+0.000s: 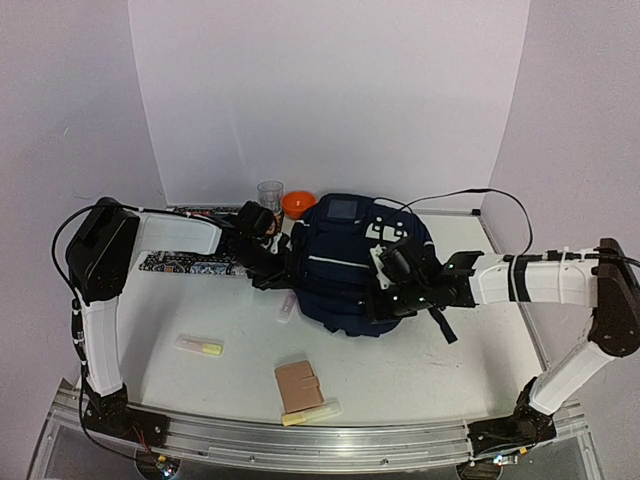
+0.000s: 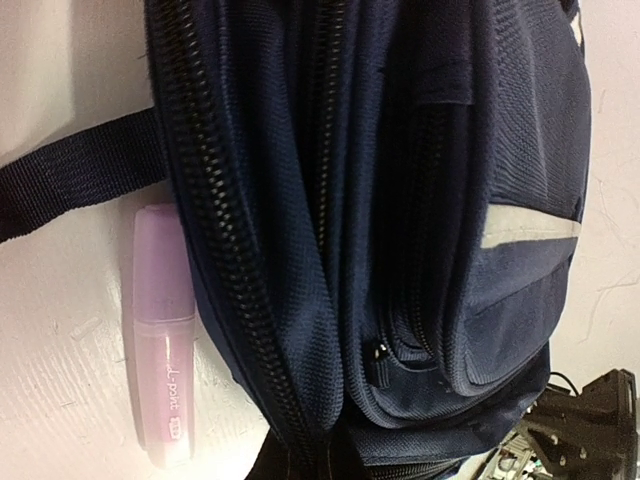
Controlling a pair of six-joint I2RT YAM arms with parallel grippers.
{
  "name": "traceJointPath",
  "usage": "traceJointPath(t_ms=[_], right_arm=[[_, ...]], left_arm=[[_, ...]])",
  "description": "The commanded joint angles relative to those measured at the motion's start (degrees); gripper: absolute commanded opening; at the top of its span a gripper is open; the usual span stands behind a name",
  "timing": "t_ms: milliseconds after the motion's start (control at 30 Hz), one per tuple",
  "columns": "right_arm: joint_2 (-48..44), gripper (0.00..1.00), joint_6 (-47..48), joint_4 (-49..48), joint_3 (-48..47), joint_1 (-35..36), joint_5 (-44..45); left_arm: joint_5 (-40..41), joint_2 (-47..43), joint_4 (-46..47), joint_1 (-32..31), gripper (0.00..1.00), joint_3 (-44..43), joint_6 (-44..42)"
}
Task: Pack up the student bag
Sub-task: Zip the student bag into the largest pocket of the bag, then hold the student bag at the center of the board.
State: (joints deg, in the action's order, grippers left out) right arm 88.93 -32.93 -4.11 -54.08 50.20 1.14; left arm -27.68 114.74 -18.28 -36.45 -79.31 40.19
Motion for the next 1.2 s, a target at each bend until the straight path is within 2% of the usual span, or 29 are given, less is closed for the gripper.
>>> traceJointPath(t_ms=[0, 100, 200, 233, 367, 433, 567, 733, 867, 1033, 1167], right_arm=[[-3.64, 0.0, 2.14, 24.54, 0.34, -1.35, 9.63], [-4.25, 0.0, 0.89, 29.74, 0.63, -1.38, 9.93], [-5.44, 0.0, 0.56, 29.57, -0.54, -0.46, 6.15], [-5.68, 0.0, 0.32, 28.29, -1.51, 0.35, 4.72], [-4.27, 0.0, -2.33, 22.78, -6.1, 2.96, 0.41], [-2.56, 0.0, -3.95, 20.51, -8.6, 4.19, -0.09], [2.03, 0.0, -5.58, 18.79, -13.65, 6.59, 0.58], [5.77, 0.0, -5.73, 16.47, -16.88, 8.4, -0.49], [8.1, 0.0, -4.67, 15.57, -18.94, 9.34, -1.8], [10.72, 0.0, -3.37, 14.67, -22.4, 10.23, -3.42], [11.61, 0.0, -2.29, 14.71, -24.2, 10.39, -3.39]], left_arm=[[10.04, 1.53, -2.95, 4.19, 0.0, -5.05, -6.2], [12.64, 2.97, -4.9, 4.98, 0.0, -7.84, -8.28], [11.45, 3.49, -5.33, 4.97, 0.04, -10.37, -8.02], [10.31, 3.35, -5.29, 4.84, 0.09, -10.75, -7.17], [9.27, 0.15, -5.1, 2.99, 0.45, -10.14, -2.76], [9.79, -2.46, -4.54, 1.93, 0.58, -7.74, 1.16], [11.45, -9.61, -1.28, -0.41, 0.72, 1.06, 10.3], [17.59, -19.55, 3.84, -5.32, 0.8, 11.23, 21.43], [18.56, -24.21, 9.03, -8.08, 0.86, 16.79, 29.44], [17.22, -21.78, 12.84, -12.3, 0.87, 17.51, 32.96], [16.67, -18.16, 16.03, -14.29, 0.83, 17.92, 34.96]])
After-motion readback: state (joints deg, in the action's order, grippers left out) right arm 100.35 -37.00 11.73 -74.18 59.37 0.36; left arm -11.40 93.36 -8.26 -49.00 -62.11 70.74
